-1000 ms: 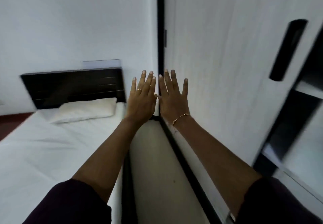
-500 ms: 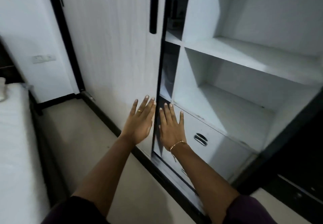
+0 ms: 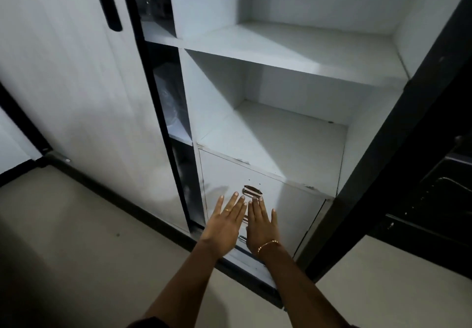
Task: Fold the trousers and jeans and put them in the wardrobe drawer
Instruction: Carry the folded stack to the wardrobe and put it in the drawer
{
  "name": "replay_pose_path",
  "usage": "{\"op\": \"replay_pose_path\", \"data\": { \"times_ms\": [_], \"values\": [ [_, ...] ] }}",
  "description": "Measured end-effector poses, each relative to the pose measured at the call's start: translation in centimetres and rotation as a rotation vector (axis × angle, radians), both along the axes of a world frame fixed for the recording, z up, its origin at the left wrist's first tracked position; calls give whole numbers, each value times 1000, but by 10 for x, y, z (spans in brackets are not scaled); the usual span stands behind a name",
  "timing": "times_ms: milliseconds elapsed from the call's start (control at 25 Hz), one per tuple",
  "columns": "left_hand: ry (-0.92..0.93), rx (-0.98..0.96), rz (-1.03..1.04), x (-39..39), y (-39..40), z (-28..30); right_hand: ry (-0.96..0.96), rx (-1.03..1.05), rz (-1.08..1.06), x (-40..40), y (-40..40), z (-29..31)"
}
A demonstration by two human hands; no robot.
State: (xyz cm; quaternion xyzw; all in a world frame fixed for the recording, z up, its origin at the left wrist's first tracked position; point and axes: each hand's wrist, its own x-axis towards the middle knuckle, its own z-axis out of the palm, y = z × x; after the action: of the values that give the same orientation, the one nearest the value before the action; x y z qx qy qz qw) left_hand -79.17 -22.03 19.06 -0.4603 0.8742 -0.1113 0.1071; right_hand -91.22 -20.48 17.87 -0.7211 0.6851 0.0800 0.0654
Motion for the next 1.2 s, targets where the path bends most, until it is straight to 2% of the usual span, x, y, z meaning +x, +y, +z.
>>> {"op": "replay_pose_path", "data": {
  "times_ms": [320, 480, 600, 800, 960, 1120, 1200],
  "values": [
    [73, 186, -122, -15, -112, -94, -67, 177, -149, -3, -84, -80],
    [164, 180, -253, -24, -163, -144, -237, 112, -251, -6, -134, -120],
    [224, 168, -339, -24, -185, -177, -236, 61, -297, -7, -153, -141],
    [392, 180, -398, -27, -197, -192, -94, -45, -381, 2, -161, -149],
    [460, 194, -307, -30, -195, -191, -79, -93, -430, 9, -167, -156],
    [389, 225, -172, -31, -193, -183, -95, -198, -477, 5, -167, -146],
    [367, 164, -175, -31, -192, -184, -133, -212, -482, 5, -162, -147]
  ]
}}
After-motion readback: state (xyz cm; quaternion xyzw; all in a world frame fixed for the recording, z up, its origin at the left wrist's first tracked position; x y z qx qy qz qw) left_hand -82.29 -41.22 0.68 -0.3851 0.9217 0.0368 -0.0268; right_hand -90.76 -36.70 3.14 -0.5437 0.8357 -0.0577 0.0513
